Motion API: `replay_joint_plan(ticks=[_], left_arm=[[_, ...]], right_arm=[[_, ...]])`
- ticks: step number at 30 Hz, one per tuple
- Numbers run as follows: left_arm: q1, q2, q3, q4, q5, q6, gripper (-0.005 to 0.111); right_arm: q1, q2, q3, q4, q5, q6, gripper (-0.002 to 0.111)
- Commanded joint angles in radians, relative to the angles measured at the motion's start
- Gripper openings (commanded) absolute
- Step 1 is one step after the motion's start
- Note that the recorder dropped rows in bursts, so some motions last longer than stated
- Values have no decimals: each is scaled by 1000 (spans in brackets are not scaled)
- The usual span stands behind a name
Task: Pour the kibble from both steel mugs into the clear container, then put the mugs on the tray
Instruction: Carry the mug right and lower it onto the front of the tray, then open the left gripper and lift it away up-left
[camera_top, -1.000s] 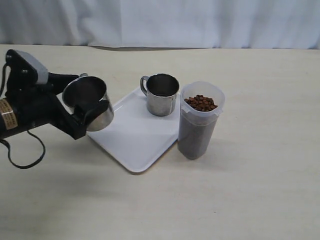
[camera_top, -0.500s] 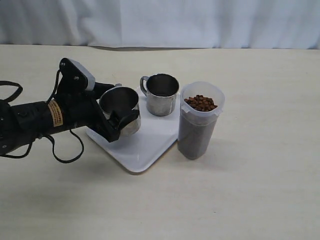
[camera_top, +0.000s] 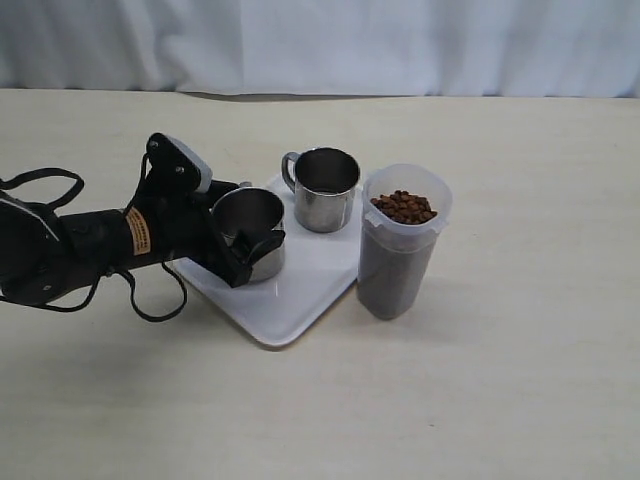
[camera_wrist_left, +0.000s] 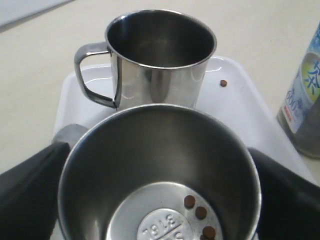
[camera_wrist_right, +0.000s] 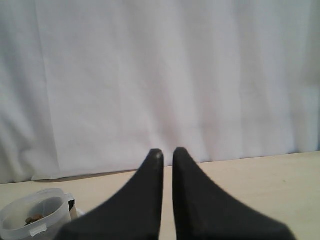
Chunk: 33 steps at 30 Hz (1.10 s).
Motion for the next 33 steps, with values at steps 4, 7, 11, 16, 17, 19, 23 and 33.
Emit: replay_joint_plan(ticks=[4,7,11,16,17,19,23,33], left_arm=[[-3,1,-6,60,-16,6,68],[-1,1,-6,60,-16,6,76],[-1,1,-6,60,-16,2,77],[-1,1,-6,60,-5,-3,77],[-1,1,-6,60,3,-3,77],[-1,1,-6,60,11,-3,77],[-1,1,-6,56,19,-3,77],[-1,-98,-5,65,116,-35,77]], right_arm=[[1,-3,5,-1,3,-9,5],[1,-3,5,-1,3,-9,5],[1,-3,5,-1,3,-9,5],[1,-3,5,-1,3,-9,5],[1,-3,5,-1,3,-9,5],[1,-3,5,-1,3,-9,5],[1,-3,5,-1,3,-9,5],[1,-3,5,-1,3,-9,5]])
